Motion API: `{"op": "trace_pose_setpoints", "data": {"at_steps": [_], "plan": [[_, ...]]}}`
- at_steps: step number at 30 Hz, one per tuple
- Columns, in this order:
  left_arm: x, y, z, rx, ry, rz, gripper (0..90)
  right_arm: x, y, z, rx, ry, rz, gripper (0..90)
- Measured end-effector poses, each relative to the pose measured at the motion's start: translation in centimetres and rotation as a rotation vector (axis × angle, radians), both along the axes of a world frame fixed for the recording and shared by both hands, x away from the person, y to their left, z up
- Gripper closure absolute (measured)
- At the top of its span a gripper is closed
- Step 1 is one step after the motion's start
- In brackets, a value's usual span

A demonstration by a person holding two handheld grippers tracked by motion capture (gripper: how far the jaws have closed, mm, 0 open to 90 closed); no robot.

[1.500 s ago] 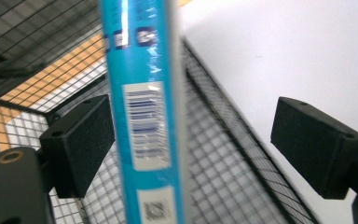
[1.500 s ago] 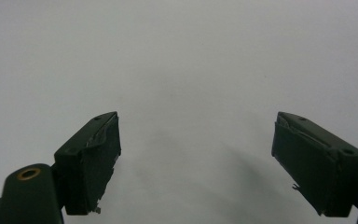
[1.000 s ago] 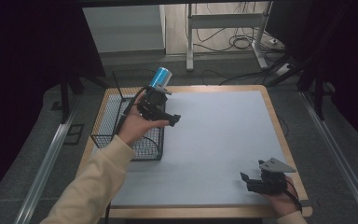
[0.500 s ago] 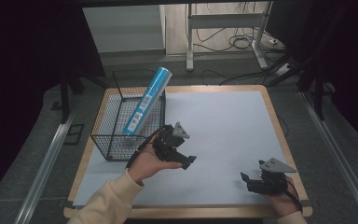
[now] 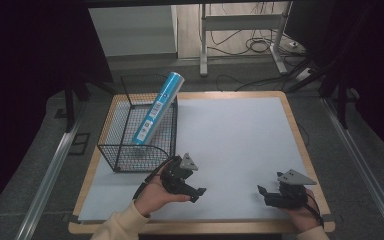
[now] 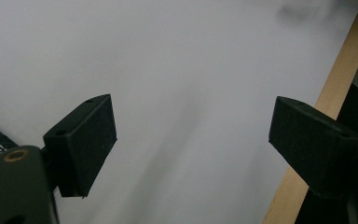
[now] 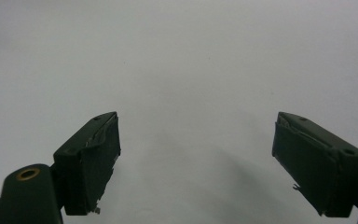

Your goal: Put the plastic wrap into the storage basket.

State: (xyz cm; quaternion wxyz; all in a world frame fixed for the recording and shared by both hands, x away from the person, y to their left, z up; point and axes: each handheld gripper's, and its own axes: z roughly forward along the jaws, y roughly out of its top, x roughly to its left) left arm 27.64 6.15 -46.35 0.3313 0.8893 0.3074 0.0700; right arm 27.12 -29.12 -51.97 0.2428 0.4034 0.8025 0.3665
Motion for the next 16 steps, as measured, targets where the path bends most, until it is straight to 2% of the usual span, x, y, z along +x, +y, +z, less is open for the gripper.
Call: {"op": "trace_pose_setpoints", "data": {"at_steps": [11,16], "plan": [[0.06,0.66,-0.25,-0.017,0.008,0.020,15.2,-0.07,0.06,0.06,0.010,-0.001,-0.001,15.5],[-0.04,1.07,-0.73,-0.023,0.016,0.034,15.1,-0.14,-0.07,0.31,0.037,-0.014,-0.005,15.4]]}}
